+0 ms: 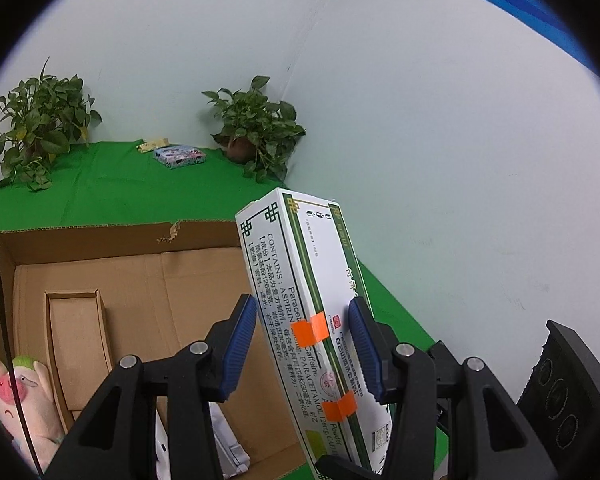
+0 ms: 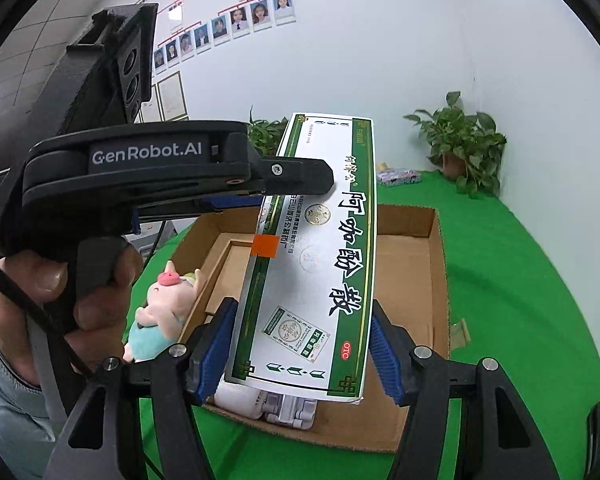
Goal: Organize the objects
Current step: 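Lift the medicine box and lower it into the large box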
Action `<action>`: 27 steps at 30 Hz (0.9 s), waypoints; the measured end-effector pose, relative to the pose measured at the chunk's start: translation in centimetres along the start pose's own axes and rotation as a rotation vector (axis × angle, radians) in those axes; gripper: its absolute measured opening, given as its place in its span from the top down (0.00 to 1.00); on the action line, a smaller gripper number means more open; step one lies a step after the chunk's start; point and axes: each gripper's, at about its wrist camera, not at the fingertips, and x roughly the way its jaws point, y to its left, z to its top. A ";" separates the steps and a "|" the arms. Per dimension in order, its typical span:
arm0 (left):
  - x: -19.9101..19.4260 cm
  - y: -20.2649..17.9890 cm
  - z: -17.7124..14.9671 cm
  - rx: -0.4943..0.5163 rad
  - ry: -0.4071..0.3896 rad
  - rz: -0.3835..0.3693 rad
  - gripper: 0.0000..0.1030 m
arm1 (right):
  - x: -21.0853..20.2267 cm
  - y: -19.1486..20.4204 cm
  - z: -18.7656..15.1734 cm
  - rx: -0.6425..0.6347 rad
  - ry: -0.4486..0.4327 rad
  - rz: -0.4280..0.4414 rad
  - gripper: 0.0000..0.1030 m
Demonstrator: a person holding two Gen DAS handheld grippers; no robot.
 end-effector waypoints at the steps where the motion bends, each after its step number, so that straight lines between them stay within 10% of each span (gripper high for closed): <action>1: 0.7 0.4 -0.1 -0.003 0.012 0.003 0.55 | 0.9 -0.4 0.2 0.011 0.013 0.008 0.42; 27: 15.6 8.1 -11.8 -0.198 0.362 0.039 0.56 | 18.6 -7.0 -11.6 0.126 0.423 0.003 0.42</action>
